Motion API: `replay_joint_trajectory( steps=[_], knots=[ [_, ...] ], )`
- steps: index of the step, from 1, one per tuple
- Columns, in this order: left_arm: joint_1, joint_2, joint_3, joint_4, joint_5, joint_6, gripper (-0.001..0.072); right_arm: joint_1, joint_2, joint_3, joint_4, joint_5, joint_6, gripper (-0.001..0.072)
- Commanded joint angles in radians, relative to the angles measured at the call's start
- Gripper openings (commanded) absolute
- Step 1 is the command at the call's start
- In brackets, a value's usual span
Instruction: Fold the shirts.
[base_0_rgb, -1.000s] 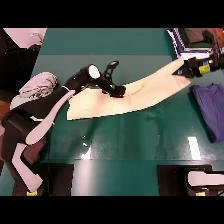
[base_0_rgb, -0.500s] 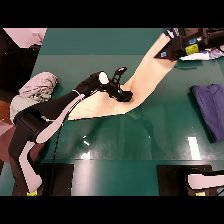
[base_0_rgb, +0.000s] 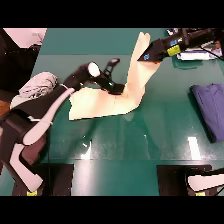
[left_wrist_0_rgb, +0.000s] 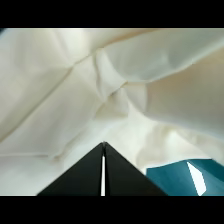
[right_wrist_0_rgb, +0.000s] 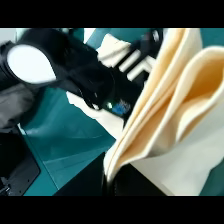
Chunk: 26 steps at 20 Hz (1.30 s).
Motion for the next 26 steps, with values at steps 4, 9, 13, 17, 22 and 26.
replay_joint_trajectory(
  steps=[4, 9, 13, 17, 22, 26],
  knots=[
    [0.251, 0.23, 0.001, 0.17, -0.09, 0.008, 0.0023, 0.196, -0.08, 0.022, 0.009, -0.132, -0.031, 0.0013],
    [0.449, 0.388, 0.001, 0.199, -0.119, 0.01, 0.0024, 0.437, -0.246, 0.012, 0.175, -0.453, -0.148, 0.0102],
    [0.532, 0.452, 0.001, 0.199, -0.154, 0.01, 0.0024, 0.528, -0.36, 0.034, 0.192, -0.487, -0.149, 0.0524],
    [0.541, 0.461, 0.001, 0.195, -0.216, 0.028, 0.0024, 0.442, -0.33, 0.032, 0.068, -0.237, -0.14, 0.0437],
    [0.541, 0.461, -0.002, 0.183, -0.25, 0.036, 0.0024, 0.226, -0.175, -0.193, -0.117, -0.105, -0.076, 0.0435],
    [0.541, 0.46, -0.002, 0.182, -0.246, 0.036, 0.0024, 0.04, -0.053, -0.455, -0.132, -0.241, -0.048, 0.0437]
  ],
)
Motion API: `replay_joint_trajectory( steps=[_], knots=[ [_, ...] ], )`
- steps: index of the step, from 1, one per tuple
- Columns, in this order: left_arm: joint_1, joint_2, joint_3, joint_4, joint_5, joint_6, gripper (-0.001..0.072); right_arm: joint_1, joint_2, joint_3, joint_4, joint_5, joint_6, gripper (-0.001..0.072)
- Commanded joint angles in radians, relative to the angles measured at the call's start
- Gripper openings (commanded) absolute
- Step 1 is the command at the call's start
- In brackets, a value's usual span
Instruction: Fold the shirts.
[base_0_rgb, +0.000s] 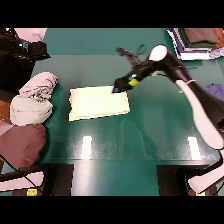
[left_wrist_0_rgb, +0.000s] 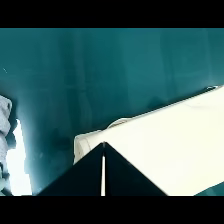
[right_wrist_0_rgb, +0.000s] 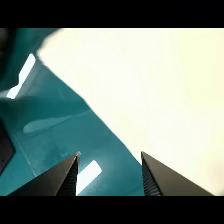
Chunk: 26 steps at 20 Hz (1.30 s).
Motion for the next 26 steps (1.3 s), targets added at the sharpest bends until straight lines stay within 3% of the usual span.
replay_joint_trajectory(
  steps=[1, 2, 3, 8, 14, 17, 18, 19, 26],
  knots=[
    [0.002, 0.0, 0.0, -0.001, 0.0, 0.002, 0.0024, -0.157, 0.09, -0.213, -0.039, -0.121, 0.024, 0.0493],
    [0.002, 0.0, 0.0, -0.001, 0.003, 0.002, 0.0024, -0.181, 0.092, -0.251, -0.039, -0.16, 0.024, 0.0629],
    [0.002, 0.0, 0.0, -0.001, 0.006, 0.002, 0.0024, -0.196, 0.088, -0.286, -0.028, -0.194, 0.024, 0.0683],
    [0.002, 0.0, 0.0, -0.002, 0.016, 0.002, 0.0024, -0.189, -0.047, -0.342, 0.181, -0.202, 0.018, 0.0676],
    [0.002, 0.0, 0.0, -0.003, 0.018, 0.003, 0.0024, -0.059, -0.214, -0.195, 0.302, -0.166, -0.007, 0.0653],
    [0.002, 0.0, 0.0, -0.008, 0.013, 0.002, 0.0024, -0.016, -0.246, -0.13, 0.298, -0.158, -0.013, 0.028],
    [0.002, 0.0, 0.0, -0.009, 0.01, 0.002, 0.0024, -0.015, -0.246, -0.118, 0.299, -0.16, -0.036, 0.009],
    [0.002, 0.0, 0.0, -0.012, 0.007, 0.002, 0.0024, -0.016, -0.246, -0.097, 0.296, -0.148, -0.043, 0.0013],
    [-0.134, 0.0, 0.0, -0.027, 0.029, 0.003, 0.0024, -0.237, -0.048, -0.036, 0.224, -0.01, -0.033, 0.0012]
  ],
)
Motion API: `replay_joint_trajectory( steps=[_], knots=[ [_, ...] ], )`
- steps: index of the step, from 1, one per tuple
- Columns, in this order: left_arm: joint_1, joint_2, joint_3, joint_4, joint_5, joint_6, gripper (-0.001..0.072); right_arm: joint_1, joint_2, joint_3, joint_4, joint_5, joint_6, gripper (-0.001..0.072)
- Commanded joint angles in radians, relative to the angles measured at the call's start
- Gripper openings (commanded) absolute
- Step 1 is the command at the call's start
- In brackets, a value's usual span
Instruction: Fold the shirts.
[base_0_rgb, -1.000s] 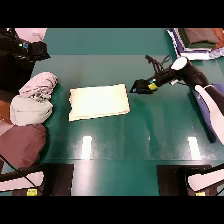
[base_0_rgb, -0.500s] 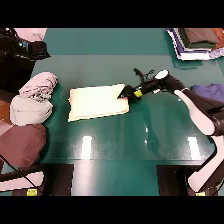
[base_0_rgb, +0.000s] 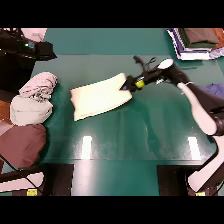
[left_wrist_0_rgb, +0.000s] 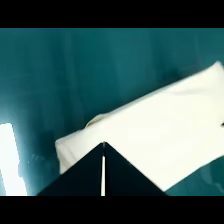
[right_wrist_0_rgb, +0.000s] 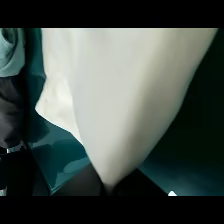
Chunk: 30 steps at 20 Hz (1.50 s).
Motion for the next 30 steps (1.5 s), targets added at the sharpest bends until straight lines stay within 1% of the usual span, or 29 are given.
replay_joint_trajectory(
  steps=[1, 2, 4, 6, 8, 11, 13, 17, 20, 25, 30],
  knots=[
    [-0.088, 0.0, 0.0, -0.003, 0.032, 0.001, 0.0024, -0.148, 0.133, 0.016, -0.105, 0.065, 0.029, 0.0012],
    [-0.113, 0.0, 0.0, -0.003, 0.044, 0.001, 0.0024, -0.209, 0.179, 0.016, -0.173, 0.082, 0.057, 0.0012],
    [-0.153, 0.0, 0.0, -0.003, 0.066, 0.0, 0.0024, -0.334, 0.26, 0.016, -0.291, 0.105, 0.068, 0.0012],
    [-0.186, 0.0, 0.0, -0.003, 0.092, 0.0, 0.0024, -0.462, 0.321, 0.016, -0.362, 0.104, 0.071, 0.0013],
    [-0.212, 0.0, 0.0, -0.005, 0.112, -0.001, 0.0024, -0.6, 0.36, 0.016, -0.373, 0.083, 0.071, 0.0012],
    [-0.246, 0.0, 0.0, -0.005, 0.14, -0.005, 0.0024, -0.785, 0.37, 0.016, -0.368, 0.027, 0.071, 0.0012],
    [-0.261, 0.0, 0.0, -0.005, 0.153, -0.009, 0.0024, -0.866, 0.367, 0.016, -0.358, -0.026, 0.071, 0.0012],
    [-0.261, 0.0, 0.0, -0.014, 0.155, -0.009, 0.0024, -0.934, 0.367, 0.016, -0.275, -0.135, 0.065, 0.0012],
    [-0.261, 0.0, 0.0, -0.014, 0.155, -0.011, 0.0024, -0.938, 0.368, 0.018, -0.202, -0.149, 0.05, 0.0012],
    [-0.261, 0.0, 0.0, -0.014, 0.138, -0.01, 0.0024, -0.938, 0.368, 0.133, -0.196, -0.086, 0.016, 0.0012],
    [-0.261, 0.0, 0.0, -0.013, 0.137, -0.008, 0.0024, -0.957, 0.372, 0.249, -0.325, 0.026, 0.018, 0.0012]
  ],
)
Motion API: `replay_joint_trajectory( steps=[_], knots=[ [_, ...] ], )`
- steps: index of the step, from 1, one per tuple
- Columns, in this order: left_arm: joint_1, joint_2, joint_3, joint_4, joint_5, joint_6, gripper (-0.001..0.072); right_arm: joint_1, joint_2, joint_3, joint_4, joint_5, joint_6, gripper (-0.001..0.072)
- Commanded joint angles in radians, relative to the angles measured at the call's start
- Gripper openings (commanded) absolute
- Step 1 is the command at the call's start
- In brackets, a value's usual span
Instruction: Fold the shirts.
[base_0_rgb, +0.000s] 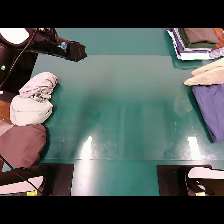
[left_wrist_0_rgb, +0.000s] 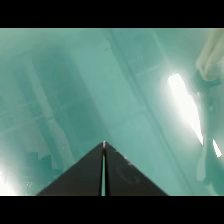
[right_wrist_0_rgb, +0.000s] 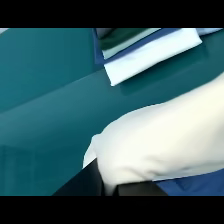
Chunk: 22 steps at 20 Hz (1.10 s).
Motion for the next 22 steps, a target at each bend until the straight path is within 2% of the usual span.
replay_joint_trajectory(
  steps=[1, 5, 12, 15, 20, 21, 22],
  knots=[
    [0.0, 0.0, 0.0, 0.001, -0.004, 0.002, 0.0024, -0.017, 0.008, 0.058, -0.071, 0.081, -0.004, 0.0011],
    [0.0, 0.0, 0.0, 0.002, -0.009, 0.003, 0.0024, -0.02, 0.042, 0.058, -0.2, 0.151, -0.003, 0.0012],
    [0.0, 0.0, 0.0, 0.009, -0.009, 0.013, 0.0024, -0.02, 0.078, 0.039, -0.474, 0.307, 0.12, 0.0013],
    [0.0, 0.0, 0.0, 0.011, -0.009, 0.02, 0.0024, -0.02, 0.115, -0.078, -0.55, 0.348, 0.128, 0.0013],
    [0.0, 0.0, 0.0, 0.011, -0.009, 0.042, 0.0024, -0.02, 0.235, -0.32, -0.779, 0.354, 0.155, 0.0016],
    [0.0, 0.0, 0.0, 0.011, -0.009, 0.052, 0.0024, -0.02, 0.259, -0.36, -0.83, 0.354, 0.163, 0.0026],
    [0.0, 0.0, 0.0, 0.011, -0.009, 0.057, 0.0024, -0.02, 0.281, -0.397, -0.876, 0.354, 0.175, 0.0149]
  ],
)
